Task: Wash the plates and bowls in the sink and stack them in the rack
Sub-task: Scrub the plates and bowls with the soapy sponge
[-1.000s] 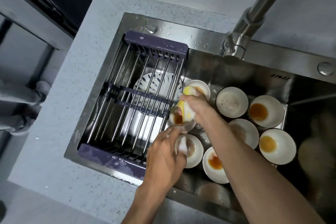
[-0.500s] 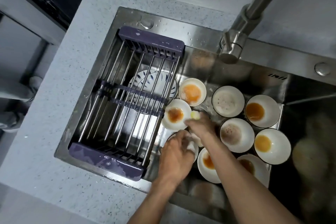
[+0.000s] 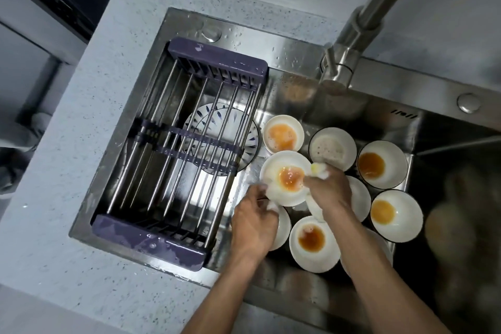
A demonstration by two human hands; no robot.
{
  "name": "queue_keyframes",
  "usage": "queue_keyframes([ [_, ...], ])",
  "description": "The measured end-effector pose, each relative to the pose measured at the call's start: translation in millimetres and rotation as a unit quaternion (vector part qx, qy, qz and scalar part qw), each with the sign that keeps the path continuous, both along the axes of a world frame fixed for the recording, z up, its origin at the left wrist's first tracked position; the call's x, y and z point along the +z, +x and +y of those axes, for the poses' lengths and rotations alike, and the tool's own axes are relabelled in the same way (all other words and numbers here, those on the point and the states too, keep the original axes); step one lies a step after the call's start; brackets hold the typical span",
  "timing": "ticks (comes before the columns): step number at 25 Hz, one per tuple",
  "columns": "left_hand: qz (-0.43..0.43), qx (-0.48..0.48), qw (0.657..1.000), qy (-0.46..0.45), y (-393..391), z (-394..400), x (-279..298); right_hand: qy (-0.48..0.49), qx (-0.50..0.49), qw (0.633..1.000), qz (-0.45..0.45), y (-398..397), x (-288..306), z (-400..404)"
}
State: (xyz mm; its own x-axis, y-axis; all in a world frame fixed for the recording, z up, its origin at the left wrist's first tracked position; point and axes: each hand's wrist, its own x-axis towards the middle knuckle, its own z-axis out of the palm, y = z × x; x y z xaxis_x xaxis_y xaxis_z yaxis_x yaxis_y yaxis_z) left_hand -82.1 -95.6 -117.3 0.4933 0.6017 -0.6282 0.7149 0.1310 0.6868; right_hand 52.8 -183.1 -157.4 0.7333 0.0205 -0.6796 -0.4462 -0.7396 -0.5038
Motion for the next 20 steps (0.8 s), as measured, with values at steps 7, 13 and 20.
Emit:
queue_keyframes([
  [7, -0.094, 0.193, 0.942, -0.257, 24, 0, -19, 0.133, -0.090, 0.973, 0.164, -3, 19, -16],
  [13, -0.107, -0.072, 0.973, 0.190, 15, 12, -26, 0.191, -0.144, 0.966, 0.092, -19, 38, -26],
  [20, -0.189, -0.184, 0.898, 0.353, 22, 4, -26, 0.244, -0.085, 0.951, -0.168, -54, 33, -24],
])
